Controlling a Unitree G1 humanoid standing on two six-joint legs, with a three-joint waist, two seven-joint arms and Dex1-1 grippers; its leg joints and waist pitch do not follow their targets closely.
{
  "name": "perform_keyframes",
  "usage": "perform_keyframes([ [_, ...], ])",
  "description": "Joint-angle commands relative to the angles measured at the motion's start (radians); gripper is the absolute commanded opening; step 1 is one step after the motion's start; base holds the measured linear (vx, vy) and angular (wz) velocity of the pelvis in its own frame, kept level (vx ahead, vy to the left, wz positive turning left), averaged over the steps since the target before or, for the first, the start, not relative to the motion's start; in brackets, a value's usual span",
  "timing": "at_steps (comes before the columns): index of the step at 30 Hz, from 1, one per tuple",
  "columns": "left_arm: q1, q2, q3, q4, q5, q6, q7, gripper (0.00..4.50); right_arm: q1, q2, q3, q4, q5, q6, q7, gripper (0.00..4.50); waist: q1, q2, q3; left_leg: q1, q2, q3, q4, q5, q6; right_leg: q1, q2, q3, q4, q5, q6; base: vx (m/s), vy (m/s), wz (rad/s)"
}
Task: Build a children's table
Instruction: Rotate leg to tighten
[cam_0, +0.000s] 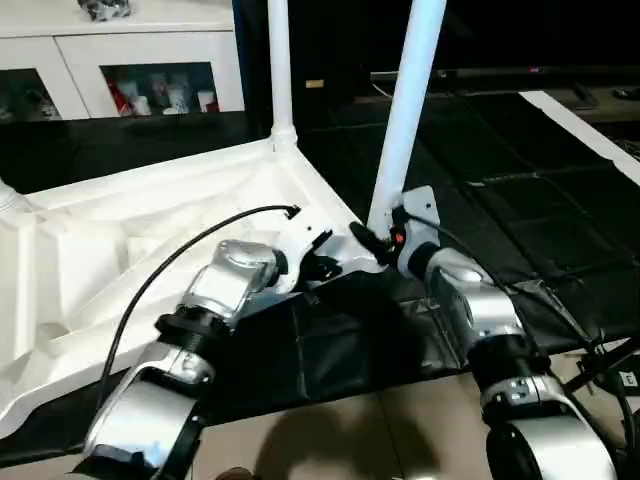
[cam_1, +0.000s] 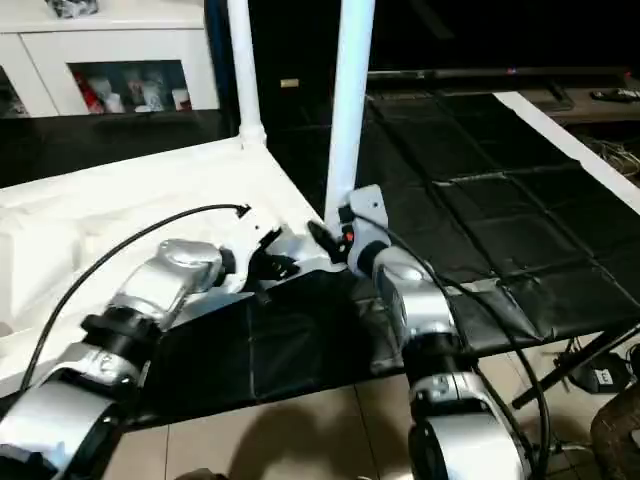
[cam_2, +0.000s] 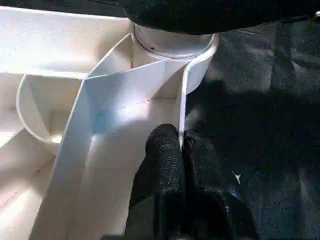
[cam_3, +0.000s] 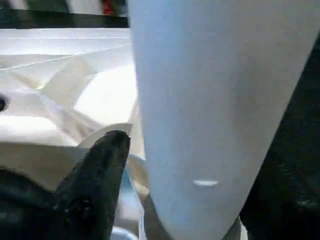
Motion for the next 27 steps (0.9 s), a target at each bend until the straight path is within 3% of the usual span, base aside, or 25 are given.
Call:
perform_keyframes([
  [1,-0.008,0.015,-0.009,-0.054,-0.021,-0.058,-0.052,0.0,0.027,-0.002,0.058,-0.023,0.03,-0.012,0.137,3.45,0.007,-0.004,-0.077,0.014,0.009,0.0,-0.056,-0.128,0.072,0.067,-0.053,0.049,-0.062,-0.022,-0.248,0.0,0.0,0.0],
  [6,0.0,0.085,-0.036,-0.054,-0.025,-0.129,-0.19,0.0,0.058,-0.098,0.058,-0.066,0.064,-0.024,0.311,3.91,0.014,-0.002,-0.075,0.017,0.013,-0.001,-0.057,-0.159,0.07,0.065,-0.054,0.049,-0.065,-0.051,-0.247,0.0,0.0,0.0],
  [9,0.003,0.133,-0.062,-0.058,-0.038,-0.184,-0.306,0.0,0.069,-0.164,0.077,-0.074,0.072,-0.04,0.431,4.12,0.019,-0.006,-0.073,0.016,0.014,0.001,-0.056,-0.172,0.064,0.064,-0.054,0.049,-0.065,-0.077,-0.245,0.0,0.0,0.0],
  [15,0.008,0.201,-0.124,-0.062,-0.039,-0.259,-0.502,0.0,0.074,-0.241,0.121,-0.088,0.098,-0.075,0.651,4.12,0.037,-0.002,-0.072,0.022,0.02,0.003,-0.057,-0.191,0.054,0.055,-0.055,0.05,-0.064,-0.104,-0.247,0.0,0.0,0.0],
  [20,0.004,0.225,-0.161,-0.042,-0.019,-0.317,-0.559,0.0,0.06,-0.278,0.144,-0.084,0.123,-0.048,0.78,4.12,0.058,-0.002,-0.073,0.024,0.021,0.002,-0.058,-0.214,0.041,0.055,-0.056,0.05,-0.064,-0.128,-0.246,0.0,0.0,0.0],
  [21,0.003,0.229,-0.168,-0.038,-0.016,-0.329,-0.572,0.0,0.054,-0.287,0.147,-0.08,0.128,-0.038,0.806,3.88,0.058,-0.003,-0.073,0.023,0.021,0.001,-0.058,-0.216,0.042,0.056,-0.056,0.049,-0.064,-0.128,-0.245,0.0,0.0,0.0],
  [27,-0.009,0.234,-0.181,-0.015,-0.005,-0.365,-0.6,0.0,0.016,-0.311,0.173,-0.034,0.125,-0.037,0.897,3.36,0.06,-0.007,-0.072,0.02,0.02,0.001,-0.056,-0.207,0.039,0.056,-0.059,0.049,-0.064,-0.15,-0.242,0.0,0.0,0.0],
])
